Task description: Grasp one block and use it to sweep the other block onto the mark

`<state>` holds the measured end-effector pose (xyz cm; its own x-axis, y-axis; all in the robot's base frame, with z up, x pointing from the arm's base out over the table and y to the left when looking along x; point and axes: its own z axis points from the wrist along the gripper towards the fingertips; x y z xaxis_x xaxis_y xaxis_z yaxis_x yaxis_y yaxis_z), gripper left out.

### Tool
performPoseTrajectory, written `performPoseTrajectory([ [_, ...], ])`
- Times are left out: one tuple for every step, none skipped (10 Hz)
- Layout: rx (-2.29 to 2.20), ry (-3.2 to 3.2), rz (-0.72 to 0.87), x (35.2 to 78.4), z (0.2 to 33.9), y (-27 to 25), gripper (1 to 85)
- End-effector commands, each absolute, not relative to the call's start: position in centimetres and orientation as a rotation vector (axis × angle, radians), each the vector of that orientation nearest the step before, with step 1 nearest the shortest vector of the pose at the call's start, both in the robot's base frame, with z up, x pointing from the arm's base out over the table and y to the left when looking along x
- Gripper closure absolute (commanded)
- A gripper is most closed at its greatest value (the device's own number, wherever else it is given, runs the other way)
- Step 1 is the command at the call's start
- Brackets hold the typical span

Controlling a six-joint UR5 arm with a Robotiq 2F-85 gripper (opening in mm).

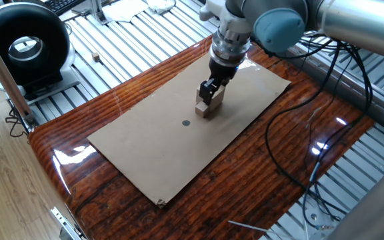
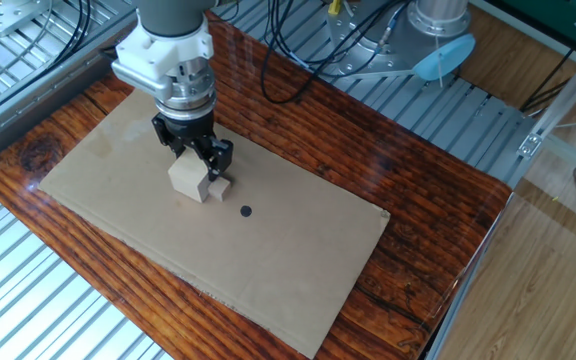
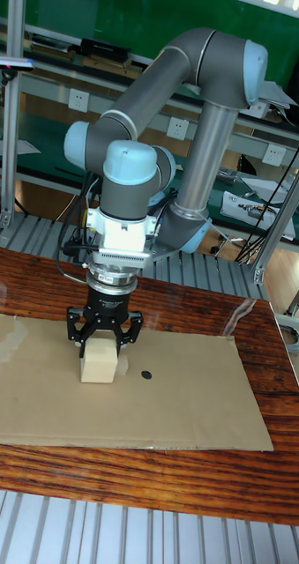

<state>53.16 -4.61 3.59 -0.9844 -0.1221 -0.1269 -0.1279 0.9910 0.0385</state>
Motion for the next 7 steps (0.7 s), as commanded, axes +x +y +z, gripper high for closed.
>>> performPoseTrajectory([
  [-0.156,3.007,0.083,53.4,3.8,-3.6,41.0],
  [-0.151,3.006,0.084,53.5,3.8,-3.4,41.0],
  [-0.149,3.006,0.084,53.5,3.8,-3.3,41.0],
  [-0.142,3.005,0.084,53.6,3.8,-3.1,41.0],
  [-0.135,3.005,0.087,53.6,3.8,-2.8,41.0],
  [-0.123,3.003,0.087,53.7,3.7,-2.4,41.0],
  [-0.114,3.002,0.088,53.8,3.6,-2.0,41.0],
])
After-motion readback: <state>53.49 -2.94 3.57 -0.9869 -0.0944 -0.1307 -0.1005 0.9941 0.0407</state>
